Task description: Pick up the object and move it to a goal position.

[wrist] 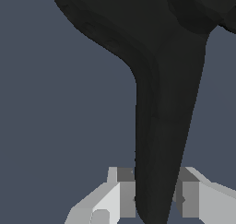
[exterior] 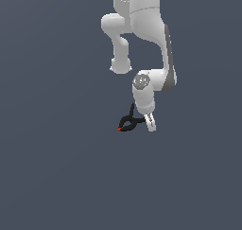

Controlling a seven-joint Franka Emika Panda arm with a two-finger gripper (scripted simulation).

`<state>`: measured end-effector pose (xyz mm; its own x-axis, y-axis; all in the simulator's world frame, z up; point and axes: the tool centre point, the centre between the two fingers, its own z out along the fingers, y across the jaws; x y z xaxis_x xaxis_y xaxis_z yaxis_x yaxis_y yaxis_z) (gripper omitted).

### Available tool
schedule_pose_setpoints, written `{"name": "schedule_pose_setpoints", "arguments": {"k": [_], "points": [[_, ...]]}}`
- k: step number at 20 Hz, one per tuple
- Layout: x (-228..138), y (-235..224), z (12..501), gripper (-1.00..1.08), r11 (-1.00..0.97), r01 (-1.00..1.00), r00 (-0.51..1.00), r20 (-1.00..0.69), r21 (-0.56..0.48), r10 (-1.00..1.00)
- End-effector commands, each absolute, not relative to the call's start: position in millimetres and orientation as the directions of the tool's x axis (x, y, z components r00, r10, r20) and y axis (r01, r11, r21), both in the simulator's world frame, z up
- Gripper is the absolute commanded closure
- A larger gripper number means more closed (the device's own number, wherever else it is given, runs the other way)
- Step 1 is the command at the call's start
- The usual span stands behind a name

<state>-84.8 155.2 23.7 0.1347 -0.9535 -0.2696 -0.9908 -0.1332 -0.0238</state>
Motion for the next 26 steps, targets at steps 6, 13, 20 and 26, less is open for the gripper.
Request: {"name": "schedule_pose_setpoints", "arguments": {"k": [6, 13, 20, 26], "points": [[-84.8, 155.3, 23.9, 1.08, -0.133, -0.991, 0.135, -0.27, -0.024, -0.953], [-87.0, 157.6, 38.9, 1.08, -0.133, -0.991, 0.135, -0.27, -0.024, -0.953], [-92.3, 163.1, 78.1, 1.08, -0.132, -0.991, 0.134, -0.27, -0.023, -0.954], [-99.5, 170.6, 132.8, 1.08, -0.132, -0.991, 0.133, -0.269, -0.023, -0.954]]}}
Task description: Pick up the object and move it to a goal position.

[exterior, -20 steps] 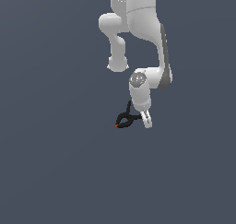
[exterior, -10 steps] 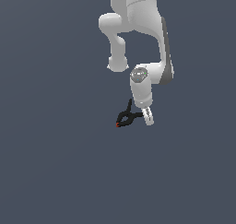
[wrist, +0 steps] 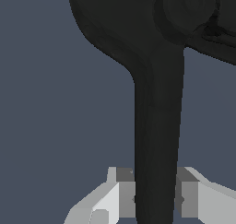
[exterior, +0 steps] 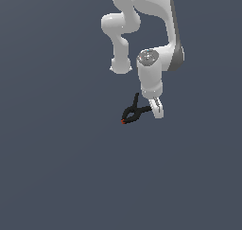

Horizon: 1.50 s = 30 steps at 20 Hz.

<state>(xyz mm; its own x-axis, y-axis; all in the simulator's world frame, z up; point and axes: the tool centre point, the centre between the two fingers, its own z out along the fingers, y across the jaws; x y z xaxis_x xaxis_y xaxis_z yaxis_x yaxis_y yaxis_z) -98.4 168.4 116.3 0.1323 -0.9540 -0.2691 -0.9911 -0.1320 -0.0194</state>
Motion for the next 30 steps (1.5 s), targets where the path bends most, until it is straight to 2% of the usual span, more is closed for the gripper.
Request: {"name": "schedule_pose_setpoints", "arguments": {"k": [1, 19, 30], "points": [[-100.9, 172.0, 143.4, 1.08, -0.131, -0.991, 0.133, -0.268, -0.023, -0.954], [-123.5, 200.6, 345.0, 1.08, -0.131, -0.991, 0.132, -0.264, -0.023, -0.955], [-127.9, 212.1, 411.3, 1.08, -0.133, -0.991, 0.135, -0.268, -0.024, -0.954]]}}
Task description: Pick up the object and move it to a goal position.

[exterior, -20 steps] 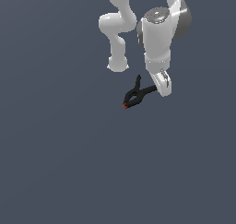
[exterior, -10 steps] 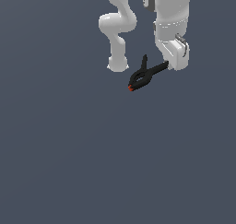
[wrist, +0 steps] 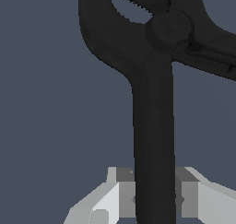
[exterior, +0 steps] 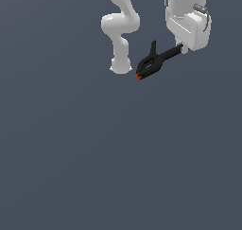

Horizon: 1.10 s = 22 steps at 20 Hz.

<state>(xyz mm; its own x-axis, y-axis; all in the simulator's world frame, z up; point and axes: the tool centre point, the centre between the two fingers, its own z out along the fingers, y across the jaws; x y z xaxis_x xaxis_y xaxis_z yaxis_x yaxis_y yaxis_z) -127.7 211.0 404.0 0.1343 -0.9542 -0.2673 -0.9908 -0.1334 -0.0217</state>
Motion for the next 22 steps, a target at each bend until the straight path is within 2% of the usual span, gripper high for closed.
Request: {"name": "schedule_pose_setpoints", "arguments": {"k": [1, 11, 22], "points": [[-127.9, 212.6, 414.0, 1.08, -0.134, -0.991, 0.135, -0.268, -0.024, -0.954], [-127.6, 212.6, 421.3, 1.08, -0.134, -0.991, 0.135, -0.269, -0.021, -0.954], [-126.5, 204.4, 459.2, 1.08, -0.134, -0.991, 0.135, -0.269, -0.021, -0.954]]}}
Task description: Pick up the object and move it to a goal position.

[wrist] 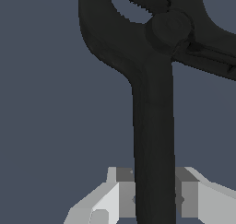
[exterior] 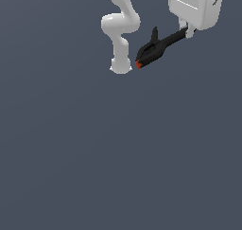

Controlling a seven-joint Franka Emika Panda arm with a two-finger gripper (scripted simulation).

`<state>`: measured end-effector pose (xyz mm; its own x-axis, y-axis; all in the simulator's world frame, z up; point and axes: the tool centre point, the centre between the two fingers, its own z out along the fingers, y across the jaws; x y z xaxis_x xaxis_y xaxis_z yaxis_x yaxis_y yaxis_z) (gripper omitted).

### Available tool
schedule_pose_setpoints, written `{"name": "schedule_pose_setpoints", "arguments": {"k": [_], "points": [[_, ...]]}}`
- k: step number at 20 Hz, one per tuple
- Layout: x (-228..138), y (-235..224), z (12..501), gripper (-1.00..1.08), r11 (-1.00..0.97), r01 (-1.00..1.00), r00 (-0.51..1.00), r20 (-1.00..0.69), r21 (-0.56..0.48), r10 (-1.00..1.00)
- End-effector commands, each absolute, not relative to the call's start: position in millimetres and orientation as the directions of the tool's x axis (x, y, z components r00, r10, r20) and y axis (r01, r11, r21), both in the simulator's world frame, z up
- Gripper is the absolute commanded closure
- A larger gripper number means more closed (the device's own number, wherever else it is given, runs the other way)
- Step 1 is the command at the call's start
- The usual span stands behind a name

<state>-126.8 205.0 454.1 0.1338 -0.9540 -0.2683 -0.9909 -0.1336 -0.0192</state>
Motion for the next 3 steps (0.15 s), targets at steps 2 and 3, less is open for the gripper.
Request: {"name": "schedule_pose_setpoints", "arguments": {"k": [2, 3], "points": [[-126.0, 204.2, 461.0, 1.08, -0.134, -0.991, 0.135, -0.269, -0.021, -0.954], [-126.0, 204.2, 461.2, 1.08, -0.134, -0.991, 0.135, -0.269, -0.021, -0.954]]}}
